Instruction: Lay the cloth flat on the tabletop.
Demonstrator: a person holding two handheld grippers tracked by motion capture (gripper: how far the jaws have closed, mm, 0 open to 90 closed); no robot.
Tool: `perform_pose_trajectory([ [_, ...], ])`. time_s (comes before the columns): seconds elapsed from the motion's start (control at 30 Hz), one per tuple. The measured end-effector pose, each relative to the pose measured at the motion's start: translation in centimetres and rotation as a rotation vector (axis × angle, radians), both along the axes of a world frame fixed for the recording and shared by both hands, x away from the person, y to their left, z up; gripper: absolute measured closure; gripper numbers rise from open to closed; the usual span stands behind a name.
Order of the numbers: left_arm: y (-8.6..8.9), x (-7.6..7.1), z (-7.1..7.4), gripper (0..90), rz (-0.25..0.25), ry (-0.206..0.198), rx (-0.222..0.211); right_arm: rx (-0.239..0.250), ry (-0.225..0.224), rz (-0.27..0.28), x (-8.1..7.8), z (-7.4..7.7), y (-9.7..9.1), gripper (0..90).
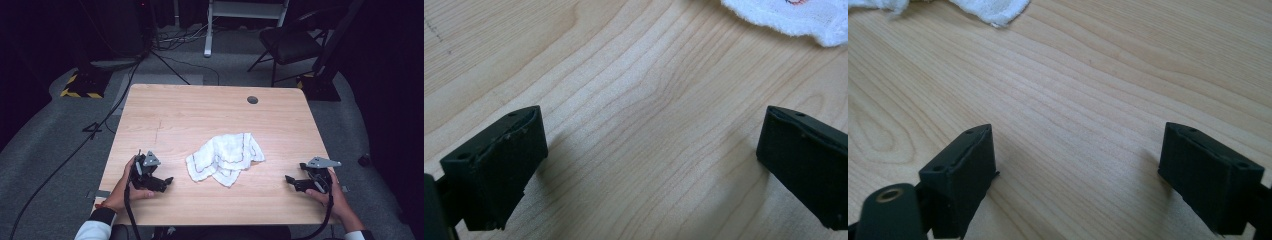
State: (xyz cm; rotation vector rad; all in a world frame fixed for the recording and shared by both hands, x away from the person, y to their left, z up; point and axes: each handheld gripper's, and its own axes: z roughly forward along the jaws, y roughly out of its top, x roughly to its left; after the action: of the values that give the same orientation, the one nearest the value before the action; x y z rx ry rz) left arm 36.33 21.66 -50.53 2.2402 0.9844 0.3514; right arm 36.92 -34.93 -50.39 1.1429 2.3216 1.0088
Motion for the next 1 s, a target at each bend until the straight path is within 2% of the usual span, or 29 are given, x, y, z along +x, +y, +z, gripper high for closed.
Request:
perform_pose_trajectory([
  [0.17,-0.3,-0.1,0.0,0.2,0.008,0.003,-0.001,0.001,0.0,0.0,0.0,0.0,0.0,14.9],
  [0.2,-0.5,-0.3,0.0,0.2,0.027,0.001,-0.001,0.001,0.0,0.001,0.0,0.0,0.0,15.1],
  [0.3,-0.7,-0.5,0.0,0.3,0.021,0.005,0.001,-0.001,-0.003,0.019,0.0,0.0,0.2,16.1],
  [0.33,-0.9,-0.6,0.2,0.3,-0.004,0.014,0.015,-0.009,0.006,0.029,0.0,0.1,0.3,16.2],
  [0.4,-1.2,-0.7,0.4,0.3,-0.021,0.031,0.034,-0.013,0.012,0.041,-0.1,0.2,0.2,16.2],
  [0.47,-1.6,-0.7,0.5,1.5,-0.046,0.031,0.031,-0.015,0.016,0.052,-0.2,0.2,0.2,16.5],
  [0.53,-2.2,-0.9,0.6,6.4,-0.082,0.023,0.019,-0.02,0.014,0.062,-0.2,0.4,0.5,19.3],
  [0.63,-3.2,-1.1,0.9,20.4,-0.132,0.015,0.006,-0.031,-0.007,0.097,-0.2,0.8,1.4,24.9],
  [0.7,-3.9,-1.1,1.1,15.6,-0.148,0.001,0.007,-0.03,-0.029,0.126,-0.1,1.3,2.3,29.0],
  [0.8,-4.6,-1.0,1.3,18.7,-0.176,-0.004,-0.006,-0.026,-0.064,0.172,0.1,2.0,3.6,33.6],
  [1.0,-6.5,-0.6,1.6,19.6,-0.212,-0.007,-0.034,-0.022,-0.1,0.286,0.5,2.8,6.7,42.5],
])
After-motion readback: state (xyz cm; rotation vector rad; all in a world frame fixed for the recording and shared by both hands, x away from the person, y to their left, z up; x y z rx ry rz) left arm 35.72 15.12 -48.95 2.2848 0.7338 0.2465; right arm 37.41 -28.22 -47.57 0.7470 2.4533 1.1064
